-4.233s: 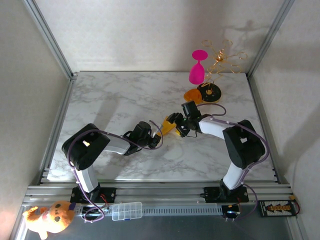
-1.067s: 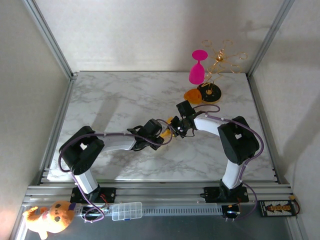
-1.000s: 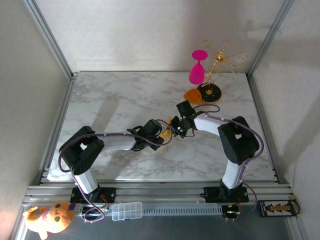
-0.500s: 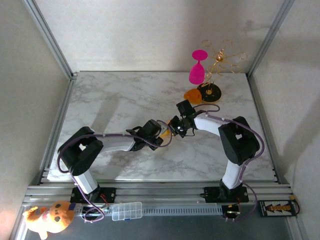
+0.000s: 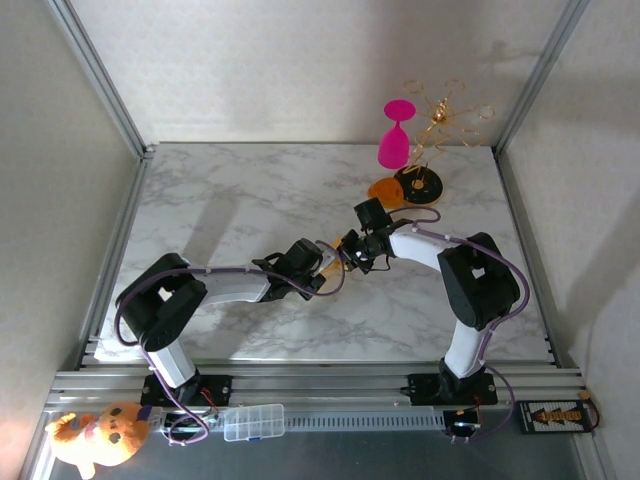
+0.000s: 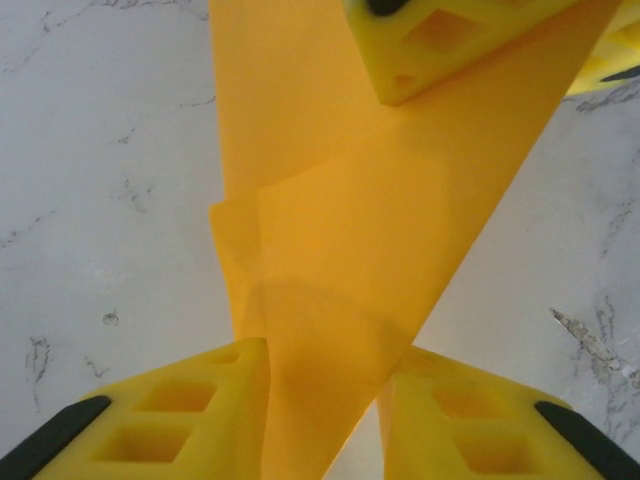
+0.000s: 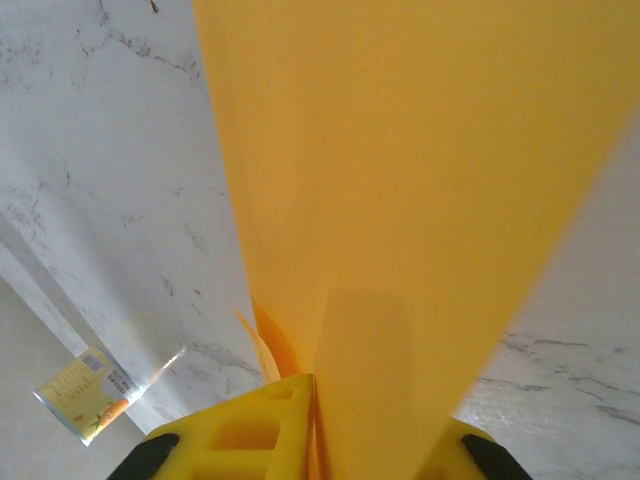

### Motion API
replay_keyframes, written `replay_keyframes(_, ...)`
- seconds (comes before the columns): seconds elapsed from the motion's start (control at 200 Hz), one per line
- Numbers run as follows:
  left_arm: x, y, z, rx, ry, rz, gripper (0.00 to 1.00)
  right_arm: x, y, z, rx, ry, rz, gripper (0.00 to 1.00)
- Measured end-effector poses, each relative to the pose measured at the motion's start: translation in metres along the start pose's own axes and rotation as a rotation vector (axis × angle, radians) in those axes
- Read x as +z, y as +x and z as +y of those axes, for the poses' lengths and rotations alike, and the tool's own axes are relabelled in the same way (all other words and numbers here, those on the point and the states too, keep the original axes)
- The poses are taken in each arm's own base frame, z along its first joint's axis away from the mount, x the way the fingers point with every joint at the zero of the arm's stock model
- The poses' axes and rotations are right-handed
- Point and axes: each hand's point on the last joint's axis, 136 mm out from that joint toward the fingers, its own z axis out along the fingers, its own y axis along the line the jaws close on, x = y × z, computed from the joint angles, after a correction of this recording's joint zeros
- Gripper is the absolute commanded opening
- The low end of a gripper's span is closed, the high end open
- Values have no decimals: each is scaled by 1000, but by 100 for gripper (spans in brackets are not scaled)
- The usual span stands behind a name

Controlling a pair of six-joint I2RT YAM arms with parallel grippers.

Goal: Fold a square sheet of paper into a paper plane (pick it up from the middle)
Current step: Fold the wing for the fifth time at the center of the table.

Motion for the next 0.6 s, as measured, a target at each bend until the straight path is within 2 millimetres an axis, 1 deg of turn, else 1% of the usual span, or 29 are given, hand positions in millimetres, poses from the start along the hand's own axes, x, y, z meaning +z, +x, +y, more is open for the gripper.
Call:
replay_keyframes(0.04, 0, 0, 0, 1, 0, 0, 30, 0, 0, 0, 0, -1, 3, 14)
replay_keyframes(0.145, 0, 0, -1, 5, 3, 1, 23, 0, 1, 0, 1, -4, 8, 15)
replay_keyframes(0.225, 1, 1, -1, 6, 3, 4, 18, 0, 1, 1, -2, -4, 9, 19)
replay_keyframes(0.29, 3, 3, -1, 8, 4, 11, 14, 0, 1, 1, -4, -5, 9, 27)
replay_keyframes(0.371, 4, 5, -2, 9, 7, 16, 10, -1, 0, 0, -7, -5, 7, 41)
replay_keyframes(0.526, 4, 5, -5, 8, 25, 18, 4, -4, -6, -1, -8, -2, -9, 64)
replay_keyframes(0.596, 4, 5, -6, 5, 34, 18, 1, -8, -10, -2, -10, 4, -28, 71)
